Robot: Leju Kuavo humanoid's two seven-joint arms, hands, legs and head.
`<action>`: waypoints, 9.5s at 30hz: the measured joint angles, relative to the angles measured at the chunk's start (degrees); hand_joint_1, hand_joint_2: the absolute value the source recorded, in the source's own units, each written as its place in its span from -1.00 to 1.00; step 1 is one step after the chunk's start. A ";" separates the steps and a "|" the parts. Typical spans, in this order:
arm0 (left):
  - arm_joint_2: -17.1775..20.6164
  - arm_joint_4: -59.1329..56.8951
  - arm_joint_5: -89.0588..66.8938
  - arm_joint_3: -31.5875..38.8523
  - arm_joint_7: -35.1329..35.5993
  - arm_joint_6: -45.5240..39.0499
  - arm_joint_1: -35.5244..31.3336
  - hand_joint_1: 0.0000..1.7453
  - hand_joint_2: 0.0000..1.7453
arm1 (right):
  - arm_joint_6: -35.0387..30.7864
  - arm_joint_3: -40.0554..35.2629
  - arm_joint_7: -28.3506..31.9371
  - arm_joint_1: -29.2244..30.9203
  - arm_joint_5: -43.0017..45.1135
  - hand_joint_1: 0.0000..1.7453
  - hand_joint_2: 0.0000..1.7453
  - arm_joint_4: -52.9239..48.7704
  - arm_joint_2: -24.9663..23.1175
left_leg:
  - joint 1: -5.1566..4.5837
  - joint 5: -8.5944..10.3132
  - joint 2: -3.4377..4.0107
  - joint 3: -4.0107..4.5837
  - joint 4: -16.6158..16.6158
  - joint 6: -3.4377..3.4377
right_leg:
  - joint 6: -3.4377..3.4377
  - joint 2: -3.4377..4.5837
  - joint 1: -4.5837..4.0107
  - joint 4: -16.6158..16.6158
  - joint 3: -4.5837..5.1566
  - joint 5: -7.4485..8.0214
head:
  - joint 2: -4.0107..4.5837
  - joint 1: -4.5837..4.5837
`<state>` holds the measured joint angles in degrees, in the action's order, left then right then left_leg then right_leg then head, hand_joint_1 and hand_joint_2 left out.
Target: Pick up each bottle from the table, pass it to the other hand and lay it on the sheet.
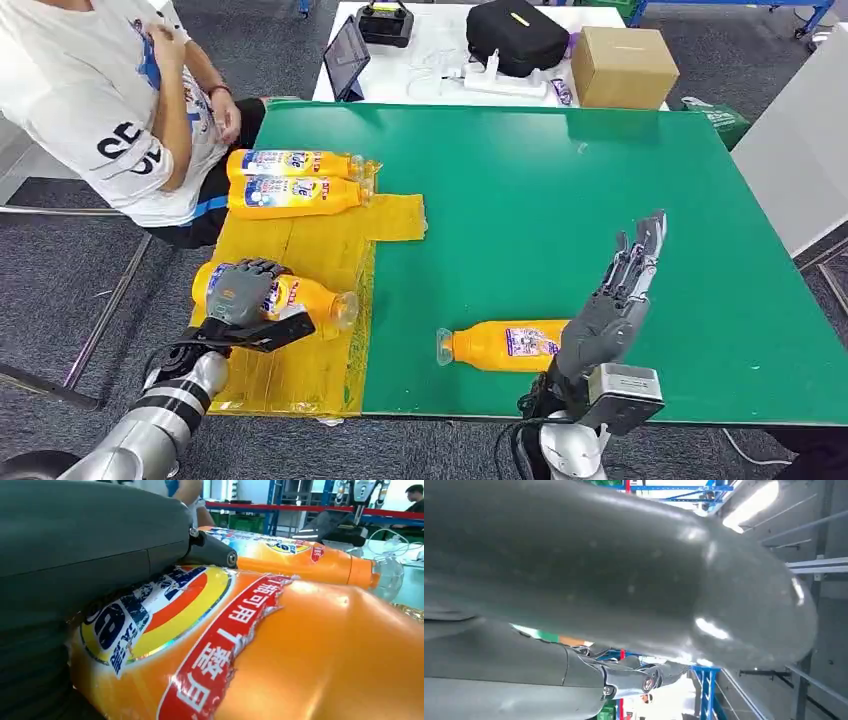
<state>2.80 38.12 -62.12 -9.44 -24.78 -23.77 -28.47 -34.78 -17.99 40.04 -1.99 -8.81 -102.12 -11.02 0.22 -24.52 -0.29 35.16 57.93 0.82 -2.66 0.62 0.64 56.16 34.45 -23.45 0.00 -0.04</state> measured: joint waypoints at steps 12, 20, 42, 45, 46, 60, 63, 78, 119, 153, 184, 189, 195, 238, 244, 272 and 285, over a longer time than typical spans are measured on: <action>0.02 2.90 14.29 -0.53 -6.30 17.99 1.64 -1.00 -1.00 | 6.27 1.38 -0.24 0.51 -0.11 -1.00 -1.00 4.50 -0.96 | 0.00 0.00 -0.29 -0.21 -0.01 0.00 | 0.01 -0.22 0.00 -0.01 -0.31 -0.05 | 0.00 0.02; 0.57 4.72 19.57 -1.47 -7.59 24.40 2.59 -1.00 -1.00 | 7.02 1.70 -0.53 1.17 -0.50 -1.00 -1.00 7.89 -1.31 | -0.01 0.02 -0.40 -0.36 -0.01 0.01 | 0.01 -0.32 0.00 -0.01 -0.54 -0.05 | 0.00 0.00; -9.38 26.41 41.56 12.94 -14.86 -8.98 10.36 -1.00 1.00 | 13.15 -0.28 -14.11 2.75 -18.47 -1.00 1.00 18.42 -0.99 | 0.04 0.02 -0.23 -0.10 -0.01 -0.02 | 0.00 -0.27 -0.05 0.00 -0.17 -0.02 | 0.00 0.02; -9.99 31.20 38.83 12.94 -15.30 -15.62 11.51 -1.00 1.00 | 15.08 -1.55 -18.52 4.08 -26.14 -1.00 1.00 20.67 1.63 | 0.03 0.02 -0.31 -0.05 -0.01 -0.02 | 0.00 -0.27 -0.03 -0.01 -0.15 -0.04 | 0.00 0.02; -10.21 32.35 38.36 12.94 -15.35 -15.88 11.84 -1.00 1.00 | 15.33 -1.60 -19.08 4.54 -26.56 -1.00 1.00 21.07 2.41 | 0.03 0.03 -0.38 -0.02 -0.01 -0.01 | 0.00 -0.30 -0.03 -0.01 -0.16 -0.04 | 0.00 -0.02; -12.31 41.05 38.58 10.62 -15.04 -10.52 18.96 -1.00 1.00 | 29.93 -2.47 -31.41 8.79 -31.76 -1.00 1.00 21.59 16.53 | -0.10 0.00 -0.37 0.02 0.02 0.02 | -0.03 -0.30 0.08 -0.05 -0.14 -0.02 | 0.00 0.00; -12.94 40.98 38.63 9.35 -14.69 -7.71 20.98 -1.00 1.00 | 34.03 -2.03 -33.29 9.04 -31.80 -1.00 1.00 20.24 21.93 | -0.16 -0.03 -0.32 0.03 0.03 0.06 | -0.05 -0.28 0.15 -0.06 -0.12 -0.01 | 0.00 0.02; -14.75 38.23 37.42 5.14 -13.88 -5.61 21.35 -1.00 1.00 | 45.27 -3.65 -34.42 11.60 -17.94 -1.00 1.00 18.86 36.42 | -0.14 -0.05 -0.31 0.01 0.04 0.11 | -0.05 -0.28 0.13 -0.05 -0.12 0.00 | 0.00 0.04; -15.34 31.17 42.82 0.04 -11.04 -2.37 18.10 -1.00 1.00 | 44.50 -18.91 -40.87 17.70 -27.21 1.00 1.00 28.33 40.13 | -0.13 -0.05 -0.27 -0.35 0.04 0.11 | -0.05 -0.26 0.10 -0.07 -0.44 -0.01 | 0.00 0.04; -17.31 33.42 70.47 -2.08 1.98 28.99 21.02 -1.00 1.00 | -5.22 20.51 -3.23 1.45 -38.55 1.00 1.00 0.13 -0.33 | -0.09 -0.02 -0.25 0.17 0.03 0.05 | -0.01 -0.24 0.07 0.06 0.12 -0.03 | 0.00 0.00; -11.89 29.09 87.73 -11.32 8.48 50.37 19.70 -1.00 1.00 | -2.88 -9.29 -10.03 7.90 -36.52 1.00 1.00 41.57 -2.93 | -0.01 -0.02 -0.18 0.18 0.00 0.04 | 0.01 -0.22 0.00 0.09 0.16 -0.04 | 0.00 0.02; -10.97 25.27 93.97 -11.39 9.09 53.97 19.09 -1.00 1.00 | -2.80 -11.60 -10.08 9.69 -36.11 1.00 1.00 45.35 -3.32 | 0.01 -0.01 -0.20 0.18 0.00 0.03 | 0.02 -0.21 -0.01 0.09 0.17 -0.05 | 0.00 0.00; -10.43 23.21 95.80 -11.37 9.18 53.86 19.02 -1.00 1.00 | -2.54 -13.14 -10.21 10.83 -36.09 1.00 1.00 49.42 -3.80 | 0.00 -0.01 -0.19 0.19 0.00 0.03 | 0.02 -0.21 0.00 0.09 0.19 -0.05 | 0.00 0.00; -9.90 32.09 76.96 -10.29 3.16 35.76 19.41 1.00 1.00 | 11.66 -13.33 -10.73 12.47 -20.19 -1.00 -1.00 46.24 -4.72 | 0.00 0.00 -0.19 0.20 0.00 0.02 | 0.01 -0.21 0.00 0.10 0.21 -0.04 | 0.00 0.00; -10.56 36.61 68.48 -4.13 -1.07 21.32 18.86 1.00 1.00 | 17.92 -10.91 -8.96 8.42 -11.72 -1.00 -1.00 33.24 -2.14 | 0.00 0.00 -0.19 0.20 0.01 0.02 | 0.01 -0.20 -0.01 0.10 0.22 -0.04 | 0.00 0.00; -3.78 35.26 4.88 -1.29 6.40 4.80 14.12 1.00 1.00 | 2.73 5.73 -0.07 -1.02 -0.50 -1.00 -1.00 -1.27 -1.53 | -0.01 0.00 -0.13 0.19 0.01 0.02 | 0.01 -0.16 0.00 0.10 0.23 -0.03 | 0.00 0.00; 0.29 23.36 2.78 -7.04 3.14 9.38 12.27 1.00 1.00 | 9.42 6.14 -2.47 0.68 1.81 -1.00 -1.00 3.26 -1.53 | -0.01 0.00 -0.14 0.16 0.01 0.02 | 0.01 -0.15 0.00 0.10 0.14 -0.03 | 0.00 0.00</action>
<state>3.08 61.48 -59.34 -16.48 -21.64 -14.38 -16.20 -25.35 -11.85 37.57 -1.31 -6.99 -98.86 -12.55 0.20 -24.52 -0.44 35.32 57.94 0.84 -2.65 0.47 0.64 56.25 34.58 -23.47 0.00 -0.04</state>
